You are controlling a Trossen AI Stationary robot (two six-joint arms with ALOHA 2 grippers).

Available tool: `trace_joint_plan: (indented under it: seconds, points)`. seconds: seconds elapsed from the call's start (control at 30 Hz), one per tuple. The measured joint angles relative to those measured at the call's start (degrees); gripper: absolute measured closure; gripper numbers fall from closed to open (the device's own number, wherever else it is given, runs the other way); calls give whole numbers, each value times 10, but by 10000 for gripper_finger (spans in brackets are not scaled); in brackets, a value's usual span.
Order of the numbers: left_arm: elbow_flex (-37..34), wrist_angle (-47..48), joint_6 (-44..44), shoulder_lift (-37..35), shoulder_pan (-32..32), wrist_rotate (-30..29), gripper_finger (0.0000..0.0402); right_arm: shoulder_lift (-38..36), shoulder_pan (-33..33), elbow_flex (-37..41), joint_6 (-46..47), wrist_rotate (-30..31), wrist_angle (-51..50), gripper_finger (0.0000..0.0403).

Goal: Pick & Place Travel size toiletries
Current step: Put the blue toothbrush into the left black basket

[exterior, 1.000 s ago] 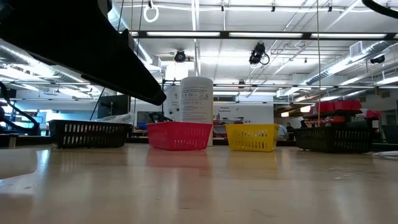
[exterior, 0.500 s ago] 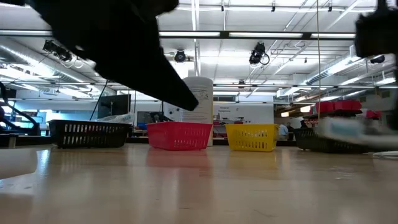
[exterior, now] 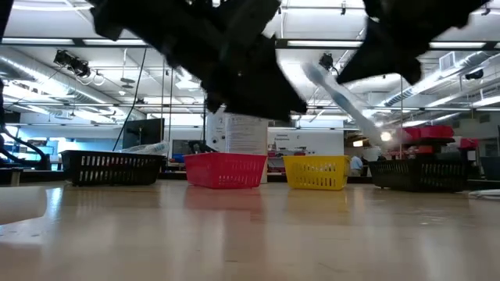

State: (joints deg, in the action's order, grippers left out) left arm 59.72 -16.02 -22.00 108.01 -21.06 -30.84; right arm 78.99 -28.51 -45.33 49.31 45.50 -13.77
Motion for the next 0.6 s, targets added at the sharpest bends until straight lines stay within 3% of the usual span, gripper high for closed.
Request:
trace_joint_plan:
  seconds: [0.17, 0.33, 0.6]
  points:
    - [0, -100, 36, 0, 28, -1, 205, -7, 52, 0, -131, -4, 143, 400]
    - [0, -129, 41, 0, 55, -5, 205, -7, 89, 0, -230, -43, 248, 400]
    - [0, -135, 41, 0, 80, -17, 205, -7, 117, -1, -251, -65, 242, 400]
